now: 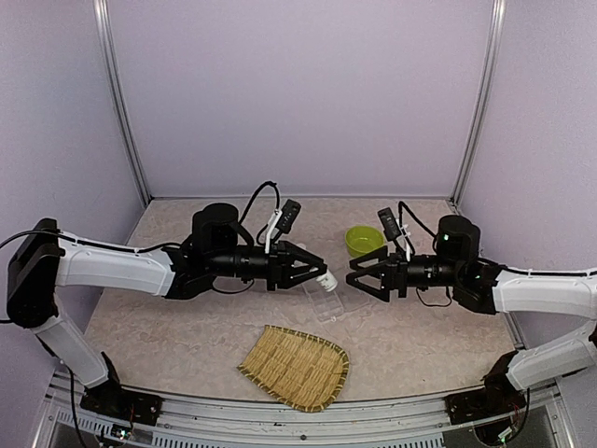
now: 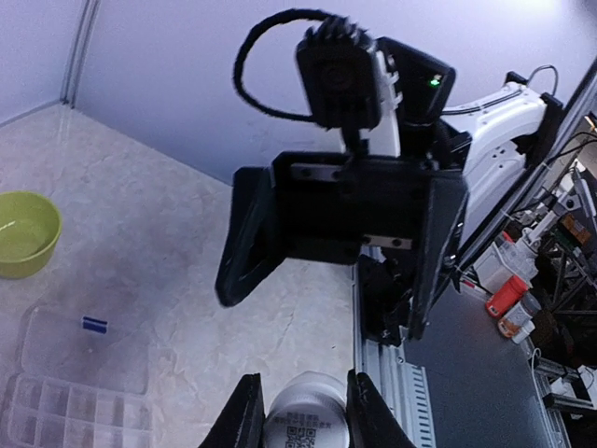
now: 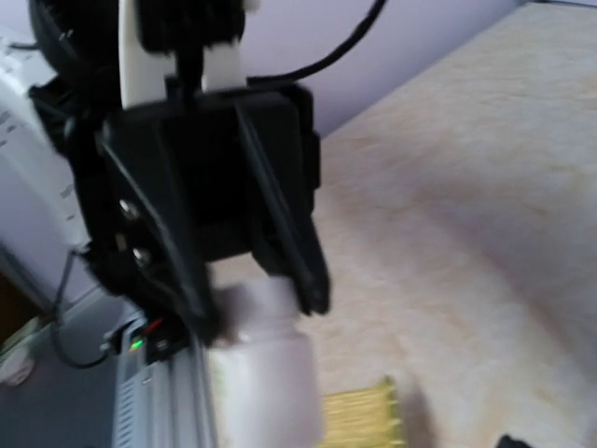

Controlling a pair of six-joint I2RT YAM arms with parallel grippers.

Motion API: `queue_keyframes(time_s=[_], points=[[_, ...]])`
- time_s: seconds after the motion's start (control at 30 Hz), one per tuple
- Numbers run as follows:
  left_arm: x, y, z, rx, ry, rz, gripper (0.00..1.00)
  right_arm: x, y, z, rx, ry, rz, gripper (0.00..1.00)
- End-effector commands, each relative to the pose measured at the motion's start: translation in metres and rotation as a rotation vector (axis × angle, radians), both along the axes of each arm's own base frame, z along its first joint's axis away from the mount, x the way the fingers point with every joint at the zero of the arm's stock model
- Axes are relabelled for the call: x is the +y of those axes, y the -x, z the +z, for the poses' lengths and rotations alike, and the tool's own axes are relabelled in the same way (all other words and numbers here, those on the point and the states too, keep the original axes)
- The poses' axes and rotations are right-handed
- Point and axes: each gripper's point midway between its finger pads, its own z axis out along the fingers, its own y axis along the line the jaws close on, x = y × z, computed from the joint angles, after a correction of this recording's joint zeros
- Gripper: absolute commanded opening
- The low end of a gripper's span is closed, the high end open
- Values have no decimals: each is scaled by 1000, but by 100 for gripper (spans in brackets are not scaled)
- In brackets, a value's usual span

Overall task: Sort the pills into containers
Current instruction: Pass from the left arm to the right

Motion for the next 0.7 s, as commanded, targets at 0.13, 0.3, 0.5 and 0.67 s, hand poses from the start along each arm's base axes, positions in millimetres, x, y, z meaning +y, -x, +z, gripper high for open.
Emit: queue_keyframes(time_s=[0.13, 0.3, 0.5, 0.67], points=[[-4, 45, 45, -103, 156, -138, 23, 27, 29, 16, -37, -67, 163, 88], [-10, 47, 44, -145, 145, -125, 23, 35, 37, 20, -10, -104, 213, 81], [-14, 48, 42, -174, 122, -96, 23, 41, 43, 16, 24, -117, 254, 70], [-16, 48, 39, -173, 113, -97, 23, 40, 45, 16, 29, -127, 258, 60]])
